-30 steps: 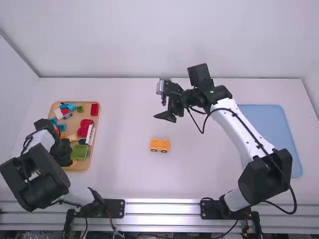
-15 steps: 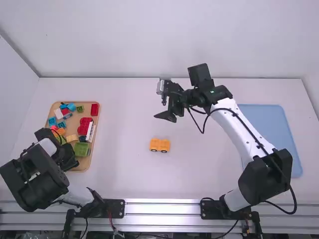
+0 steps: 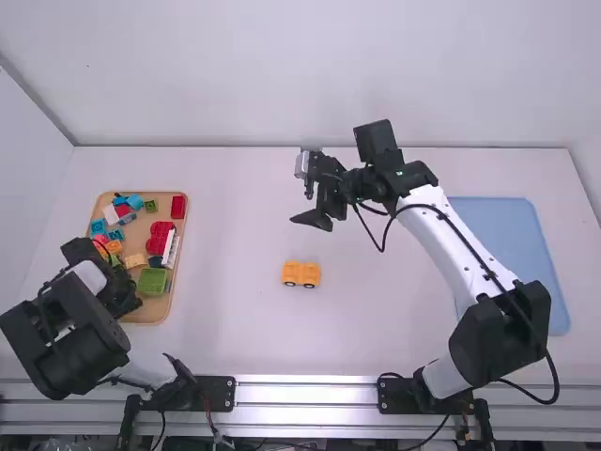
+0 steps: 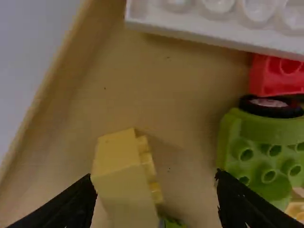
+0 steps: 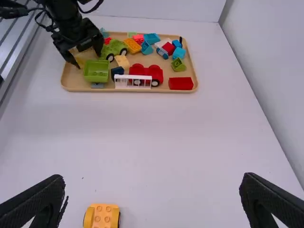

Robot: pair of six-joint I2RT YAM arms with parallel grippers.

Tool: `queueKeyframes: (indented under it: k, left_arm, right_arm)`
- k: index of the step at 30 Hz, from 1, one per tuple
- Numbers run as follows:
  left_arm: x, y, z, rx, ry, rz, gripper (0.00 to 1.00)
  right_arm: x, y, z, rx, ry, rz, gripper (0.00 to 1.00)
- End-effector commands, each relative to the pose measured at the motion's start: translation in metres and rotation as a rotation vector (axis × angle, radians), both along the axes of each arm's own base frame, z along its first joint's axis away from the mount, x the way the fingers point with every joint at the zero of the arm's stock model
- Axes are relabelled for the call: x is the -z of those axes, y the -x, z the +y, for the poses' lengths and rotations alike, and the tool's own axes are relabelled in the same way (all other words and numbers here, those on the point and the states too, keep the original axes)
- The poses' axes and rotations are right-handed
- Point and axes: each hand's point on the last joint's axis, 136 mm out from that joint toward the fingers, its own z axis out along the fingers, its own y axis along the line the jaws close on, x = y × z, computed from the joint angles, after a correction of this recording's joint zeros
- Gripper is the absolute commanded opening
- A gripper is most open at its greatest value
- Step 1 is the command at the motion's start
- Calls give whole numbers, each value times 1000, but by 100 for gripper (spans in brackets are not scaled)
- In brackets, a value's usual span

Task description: Assemble lego blocks to make yellow taxi

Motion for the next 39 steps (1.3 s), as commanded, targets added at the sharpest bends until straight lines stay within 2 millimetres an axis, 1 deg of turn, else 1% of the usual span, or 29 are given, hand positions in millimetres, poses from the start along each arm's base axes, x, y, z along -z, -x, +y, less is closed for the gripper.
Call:
queueKeyframes:
  k: [1, 3, 6, 9, 11, 13, 15, 18, 22, 24, 26, 32, 34, 38, 39]
  left_arm:
    - [0, 3, 0, -15, 7, 19, 62]
    - [2, 13, -3, -70, 24, 54, 55]
    - [3, 18, -6, -92, 37, 69, 53]
    - [3, 17, -7, -91, 32, 69, 52]
    - [4, 18, -7, -122, 37, 64, 46]
    - [5, 16, -6, -132, 37, 58, 43]
    - [5, 11, -6, -118, 37, 38, 40]
    - [5, 10, -7, -115, 47, 31, 38]
    - [5, 10, -7, -123, 49, 29, 41]
    - [5, 9, -7, -121, 47, 28, 47]
    - [5, 9, -6, -123, 44, 29, 48]
    - [14, 1, -7, -97, 49, 21, 50]
    - [15, 0, -9, -91, 47, 30, 49]
    - [21, -12, -12, -55, 35, 17, 49]
    - [21, -12, -12, -54, 35, 16, 49]
  right_arm:
    - [-18, 1, 1, -6, -22, -41, 98]
    - [-18, 1, 1, -6, -22, -40, 98]
    - [-18, 2, 3, -10, -22, -41, 98]
    - [-18, 3, 4, -16, -22, -41, 98]
    - [-18, 4, 5, -19, -22, -41, 98]
    - [-18, 5, 6, -21, -22, -41, 98]
    - [-18, 5, 6, -22, -22, -41, 98]
    - [-19, 5, 6, -21, -23, -43, 98]
    - [-19, 5, 6, -22, -24, -44, 98]
    - [-19, 5, 6, -22, -24, -44, 98]
    - [-19, 5, 6, -22, -24, -44, 98]
    - [-18, 6, 7, -24, -23, -41, 98]
    - [-18, 6, 7, -23, -22, -41, 98]
    - [-18, 5, 6, -21, -23, -41, 98]
    - [-18, 5, 6, -22, -23, -41, 98]
